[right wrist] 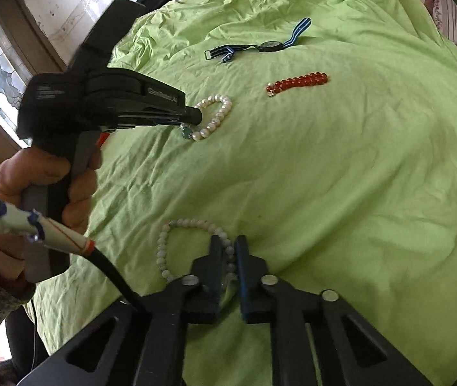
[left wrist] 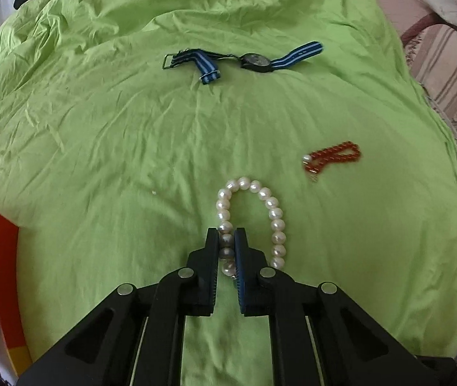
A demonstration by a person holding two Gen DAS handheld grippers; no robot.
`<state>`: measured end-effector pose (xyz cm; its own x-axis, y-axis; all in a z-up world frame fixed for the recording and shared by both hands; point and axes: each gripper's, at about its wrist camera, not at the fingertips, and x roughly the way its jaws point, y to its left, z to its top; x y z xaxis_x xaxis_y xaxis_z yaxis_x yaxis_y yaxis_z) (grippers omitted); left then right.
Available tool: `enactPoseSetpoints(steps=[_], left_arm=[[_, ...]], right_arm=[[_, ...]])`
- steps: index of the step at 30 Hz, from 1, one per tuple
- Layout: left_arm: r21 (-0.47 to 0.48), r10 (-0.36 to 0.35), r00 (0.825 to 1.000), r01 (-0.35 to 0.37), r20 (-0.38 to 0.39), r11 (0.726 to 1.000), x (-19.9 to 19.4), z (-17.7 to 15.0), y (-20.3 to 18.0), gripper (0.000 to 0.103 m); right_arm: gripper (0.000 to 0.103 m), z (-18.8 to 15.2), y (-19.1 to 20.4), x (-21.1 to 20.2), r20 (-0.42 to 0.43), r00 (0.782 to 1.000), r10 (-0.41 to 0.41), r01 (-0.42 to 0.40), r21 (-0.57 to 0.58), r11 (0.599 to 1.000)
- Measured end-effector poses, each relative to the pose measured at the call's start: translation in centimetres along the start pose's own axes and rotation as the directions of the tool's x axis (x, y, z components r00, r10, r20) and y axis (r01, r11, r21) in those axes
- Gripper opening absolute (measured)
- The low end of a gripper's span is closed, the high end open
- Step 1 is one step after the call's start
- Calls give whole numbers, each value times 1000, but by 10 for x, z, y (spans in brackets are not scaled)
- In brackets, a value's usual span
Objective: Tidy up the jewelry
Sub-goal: 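Carry both bracelets into the tray and open both tools to release them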
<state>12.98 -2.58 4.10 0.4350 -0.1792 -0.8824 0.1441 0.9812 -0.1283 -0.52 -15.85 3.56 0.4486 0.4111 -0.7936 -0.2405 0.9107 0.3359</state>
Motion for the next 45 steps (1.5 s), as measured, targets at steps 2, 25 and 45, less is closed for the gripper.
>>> enactPoseSetpoints(steps=[2, 25, 45], left_arm=[[4, -12, 1000, 12, 10, 1000, -14, -5, -1, 9], [-84, -113, 977, 130, 179, 988, -246, -115, 64, 9], [-391, 37, 992, 13, 119, 920, -232, -204, 239, 9]], right_arm=[[7, -1, 3, -4, 5, 1000, 4, -4, 4, 1000], [7, -13, 79, -112, 159, 987, -3, 16, -75, 997], [7, -5, 184, -102, 100, 993, 65, -41, -226, 973]])
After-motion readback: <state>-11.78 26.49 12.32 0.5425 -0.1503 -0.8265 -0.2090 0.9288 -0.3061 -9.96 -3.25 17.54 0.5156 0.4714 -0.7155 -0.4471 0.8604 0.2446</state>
